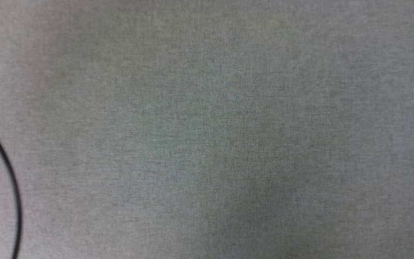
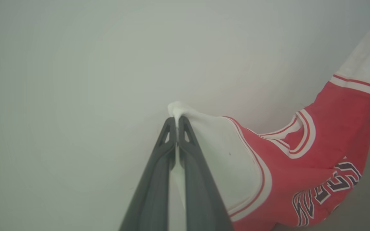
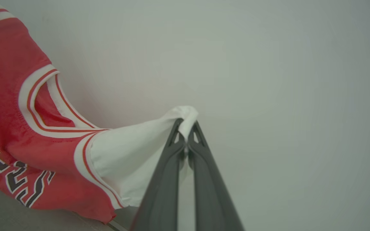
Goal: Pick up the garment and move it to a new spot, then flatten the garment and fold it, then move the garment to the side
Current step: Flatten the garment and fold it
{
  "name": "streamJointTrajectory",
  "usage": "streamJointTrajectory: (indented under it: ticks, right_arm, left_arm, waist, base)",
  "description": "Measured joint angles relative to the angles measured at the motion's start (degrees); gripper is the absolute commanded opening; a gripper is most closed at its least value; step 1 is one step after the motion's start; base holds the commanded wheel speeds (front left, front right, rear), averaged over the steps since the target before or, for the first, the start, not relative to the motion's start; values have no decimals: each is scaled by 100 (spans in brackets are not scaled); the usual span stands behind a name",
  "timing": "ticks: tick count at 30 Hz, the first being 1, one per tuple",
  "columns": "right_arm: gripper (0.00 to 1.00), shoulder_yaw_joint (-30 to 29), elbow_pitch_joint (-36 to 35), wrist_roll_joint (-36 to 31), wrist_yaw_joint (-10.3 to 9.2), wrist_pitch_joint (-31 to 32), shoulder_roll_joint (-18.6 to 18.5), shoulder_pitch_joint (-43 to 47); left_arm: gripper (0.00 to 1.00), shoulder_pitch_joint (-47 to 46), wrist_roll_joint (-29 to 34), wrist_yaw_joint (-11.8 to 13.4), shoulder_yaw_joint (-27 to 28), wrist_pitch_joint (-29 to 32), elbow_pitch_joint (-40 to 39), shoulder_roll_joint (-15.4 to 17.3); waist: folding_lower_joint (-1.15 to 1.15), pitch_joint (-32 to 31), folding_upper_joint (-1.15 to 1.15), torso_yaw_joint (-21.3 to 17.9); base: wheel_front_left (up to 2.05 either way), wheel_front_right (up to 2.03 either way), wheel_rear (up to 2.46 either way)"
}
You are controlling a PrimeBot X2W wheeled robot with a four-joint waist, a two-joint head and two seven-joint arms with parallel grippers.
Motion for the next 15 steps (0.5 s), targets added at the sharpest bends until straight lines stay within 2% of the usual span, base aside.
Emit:
streamJointTrajectory:
  ticks: [9, 15]
  right_arm:
    - [0, 499, 124, 715, 0, -478, 100, 1493]
    - [0, 1036, -164, 1178, 0, -644, -40, 2760]
  left_arm:
    - [0, 1606, -287, -33, -341, -487, -70, -46]
    - [0, 3105, -431, 199, -558, -684, -517, 148]
  waist:
    - [-1, -567, 0, 15]
    - [-1, -1018, 0, -11]
  base:
    - [0, 0, 0]
    - [0, 0, 0]
